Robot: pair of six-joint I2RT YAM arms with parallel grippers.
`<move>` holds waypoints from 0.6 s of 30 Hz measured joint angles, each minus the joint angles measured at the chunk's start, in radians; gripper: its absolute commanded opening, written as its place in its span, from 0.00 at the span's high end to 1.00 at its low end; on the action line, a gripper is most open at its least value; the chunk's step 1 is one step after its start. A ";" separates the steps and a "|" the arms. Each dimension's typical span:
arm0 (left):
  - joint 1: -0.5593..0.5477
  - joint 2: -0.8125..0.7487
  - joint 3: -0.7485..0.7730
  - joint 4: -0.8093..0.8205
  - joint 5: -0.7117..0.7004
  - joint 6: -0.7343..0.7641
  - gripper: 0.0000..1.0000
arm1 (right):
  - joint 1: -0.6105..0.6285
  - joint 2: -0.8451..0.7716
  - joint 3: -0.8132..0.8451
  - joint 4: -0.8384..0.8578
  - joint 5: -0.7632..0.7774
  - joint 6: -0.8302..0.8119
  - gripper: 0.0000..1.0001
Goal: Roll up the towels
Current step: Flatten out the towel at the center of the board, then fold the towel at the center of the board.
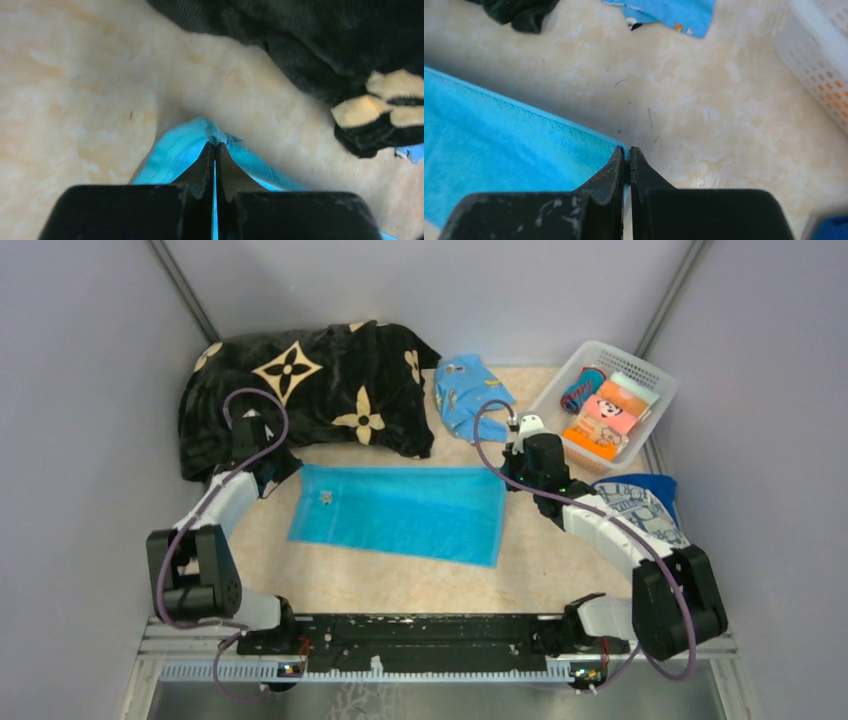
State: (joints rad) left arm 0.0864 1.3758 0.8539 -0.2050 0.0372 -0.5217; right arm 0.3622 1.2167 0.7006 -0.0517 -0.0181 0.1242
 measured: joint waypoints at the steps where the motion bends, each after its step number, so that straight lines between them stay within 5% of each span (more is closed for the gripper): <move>1: 0.000 0.041 0.017 0.016 0.005 -0.006 1.00 | -0.002 0.033 0.000 0.046 0.013 -0.021 1.00; 9: 0.000 0.166 0.090 0.097 0.041 -0.042 1.00 | -0.010 0.137 0.000 0.194 0.034 -0.145 1.00; 18: 0.016 0.002 -0.099 0.115 0.017 -0.097 1.00 | -0.019 -0.010 -0.079 0.170 -0.064 -0.140 1.00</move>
State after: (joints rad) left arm 0.1020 1.3773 0.7547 -0.0902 0.0544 -0.6182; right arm 0.3435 1.2072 0.6216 0.1184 -0.0826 -0.0158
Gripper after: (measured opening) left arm 0.006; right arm 0.021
